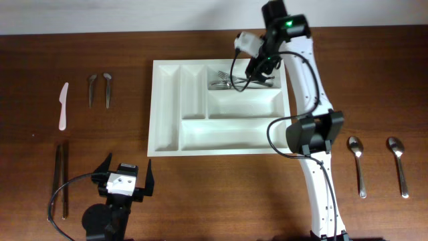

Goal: Pack container
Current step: 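Move the right gripper back right toward the left silver spoon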

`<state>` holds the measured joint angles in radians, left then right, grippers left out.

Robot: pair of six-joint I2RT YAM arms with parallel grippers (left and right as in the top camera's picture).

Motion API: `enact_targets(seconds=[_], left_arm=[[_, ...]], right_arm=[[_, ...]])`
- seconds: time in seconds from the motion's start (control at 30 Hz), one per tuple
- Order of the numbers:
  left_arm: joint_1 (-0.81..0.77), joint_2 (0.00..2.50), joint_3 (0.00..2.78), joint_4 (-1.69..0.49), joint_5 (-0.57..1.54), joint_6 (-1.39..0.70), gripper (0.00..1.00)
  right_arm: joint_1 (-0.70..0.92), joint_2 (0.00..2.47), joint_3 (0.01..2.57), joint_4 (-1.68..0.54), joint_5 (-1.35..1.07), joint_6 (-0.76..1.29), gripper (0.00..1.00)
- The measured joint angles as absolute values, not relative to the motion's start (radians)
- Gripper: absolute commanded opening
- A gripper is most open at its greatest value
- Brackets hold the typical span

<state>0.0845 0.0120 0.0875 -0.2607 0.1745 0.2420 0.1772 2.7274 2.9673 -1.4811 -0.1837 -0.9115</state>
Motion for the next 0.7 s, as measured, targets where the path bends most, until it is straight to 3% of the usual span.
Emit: enact_targets(seconds=[0.4,0.7], left_arm=[[0.084,0.012,0.088,-0.261,0.175,0.242,0.99],[0.084,0.012,0.088,-0.261,0.175,0.242,0.99]], right_arm=[[0.039,2.570,3.135,-1.693,-0.123,-0.642,0.99],[-0.026,2.535,3.123,-1.692,-0.085,-0.366,0.99]])
